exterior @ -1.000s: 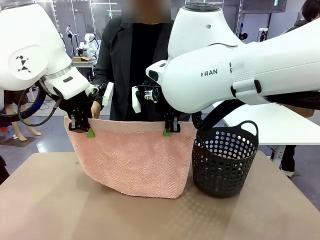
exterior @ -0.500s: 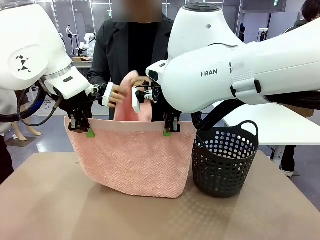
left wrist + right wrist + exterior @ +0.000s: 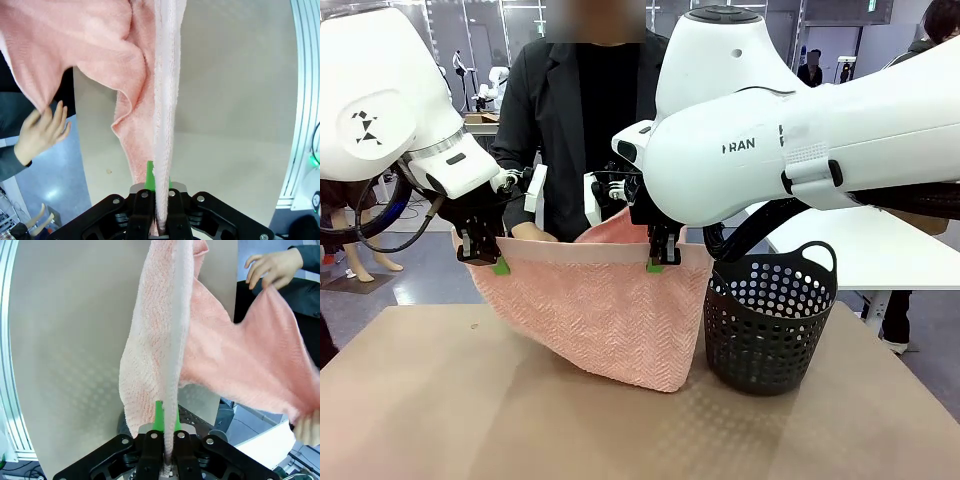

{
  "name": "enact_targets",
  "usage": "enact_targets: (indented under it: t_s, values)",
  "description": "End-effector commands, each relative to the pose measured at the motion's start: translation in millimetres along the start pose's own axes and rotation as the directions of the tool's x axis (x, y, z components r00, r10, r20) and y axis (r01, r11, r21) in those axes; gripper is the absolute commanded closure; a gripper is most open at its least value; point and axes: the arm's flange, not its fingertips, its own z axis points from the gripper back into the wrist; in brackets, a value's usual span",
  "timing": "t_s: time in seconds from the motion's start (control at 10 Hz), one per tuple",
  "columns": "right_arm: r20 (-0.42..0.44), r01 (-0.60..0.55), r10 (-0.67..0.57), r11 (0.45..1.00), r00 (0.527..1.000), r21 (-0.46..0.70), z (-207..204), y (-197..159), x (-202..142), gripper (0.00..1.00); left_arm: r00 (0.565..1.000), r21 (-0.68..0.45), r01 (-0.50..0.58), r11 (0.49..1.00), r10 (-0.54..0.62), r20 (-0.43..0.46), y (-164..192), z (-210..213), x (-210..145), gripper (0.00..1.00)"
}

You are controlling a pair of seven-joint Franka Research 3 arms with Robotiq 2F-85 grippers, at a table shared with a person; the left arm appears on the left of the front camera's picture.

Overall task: Fold the towel.
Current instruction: Release the end of the 100 cm Hotel Towel you were holding and grab the top end of the folded side.

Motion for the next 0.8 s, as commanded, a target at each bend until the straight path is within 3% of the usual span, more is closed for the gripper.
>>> enact_targets:
  t_s: [0.0, 0.7]
  values:
    - [-0.001, -0.003, 0.003, 1.000, 1.000, -0.010, 1.6, -1.0, -0.3, 1.00, 1.000, 0.002, -0.005, 1.000, 0.005, 0.000, 0.4, 0.7, -0.8, 1.00]
    - [-0.001, -0.003, 0.003, 1.000, 1.000, -0.010, 1.6, -1.0, -0.3, 1.00, 1.000, 0.002, -0.005, 1.000, 0.005, 0.000, 0.4, 0.7, -0.8, 1.00]
